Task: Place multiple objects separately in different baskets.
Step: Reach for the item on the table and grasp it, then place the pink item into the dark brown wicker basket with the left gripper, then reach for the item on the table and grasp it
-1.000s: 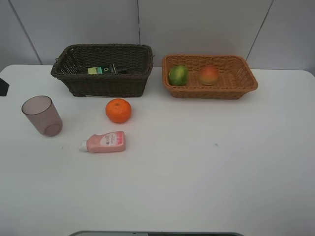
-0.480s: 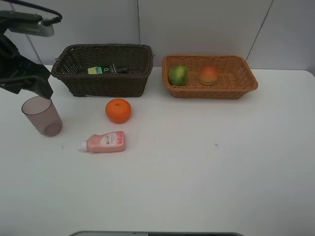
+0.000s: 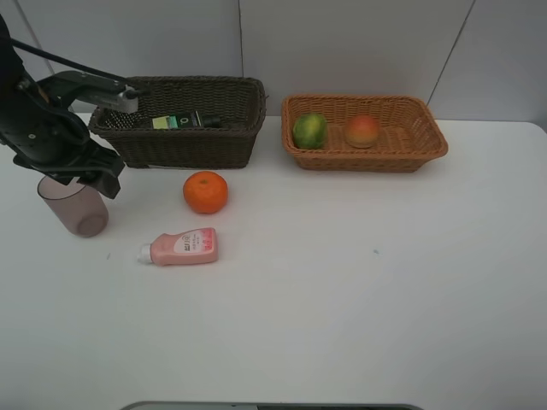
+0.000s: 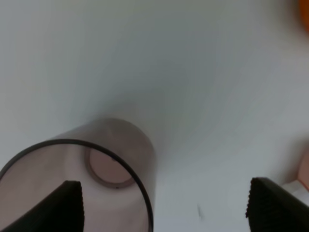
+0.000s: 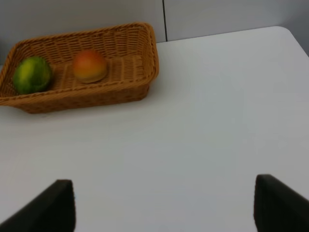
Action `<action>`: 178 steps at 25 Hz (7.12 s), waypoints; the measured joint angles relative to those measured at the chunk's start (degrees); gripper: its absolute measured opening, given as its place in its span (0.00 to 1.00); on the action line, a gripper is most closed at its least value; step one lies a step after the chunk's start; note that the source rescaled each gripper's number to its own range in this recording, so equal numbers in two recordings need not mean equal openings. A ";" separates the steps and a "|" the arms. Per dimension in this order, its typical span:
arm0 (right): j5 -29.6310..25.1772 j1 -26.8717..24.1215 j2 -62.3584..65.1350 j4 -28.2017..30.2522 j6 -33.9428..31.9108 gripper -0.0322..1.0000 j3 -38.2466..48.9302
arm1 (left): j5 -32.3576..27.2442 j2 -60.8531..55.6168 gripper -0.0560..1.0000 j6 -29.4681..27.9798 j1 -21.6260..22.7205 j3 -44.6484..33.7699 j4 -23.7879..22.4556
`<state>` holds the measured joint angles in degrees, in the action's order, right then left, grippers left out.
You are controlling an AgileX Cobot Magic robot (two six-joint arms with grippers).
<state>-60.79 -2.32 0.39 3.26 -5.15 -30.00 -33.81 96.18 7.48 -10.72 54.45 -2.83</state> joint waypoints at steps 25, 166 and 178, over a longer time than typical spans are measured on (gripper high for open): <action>0.00 0.00 0.00 0.00 0.00 0.49 0.00 | 6.09 10.87 0.82 -3.14 0.00 0.00 -3.50; 0.00 0.00 0.00 0.00 0.00 0.49 0.00 | 11.66 7.00 0.90 -3.15 -8.31 18.91 -2.46; 0.00 0.00 0.00 0.00 0.00 0.49 0.00 | -7.59 7.00 0.90 -1.49 -16.75 18.91 -2.46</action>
<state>-60.79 -2.32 0.39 3.26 -5.15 -30.00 -41.40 103.18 5.99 -27.47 73.36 -5.29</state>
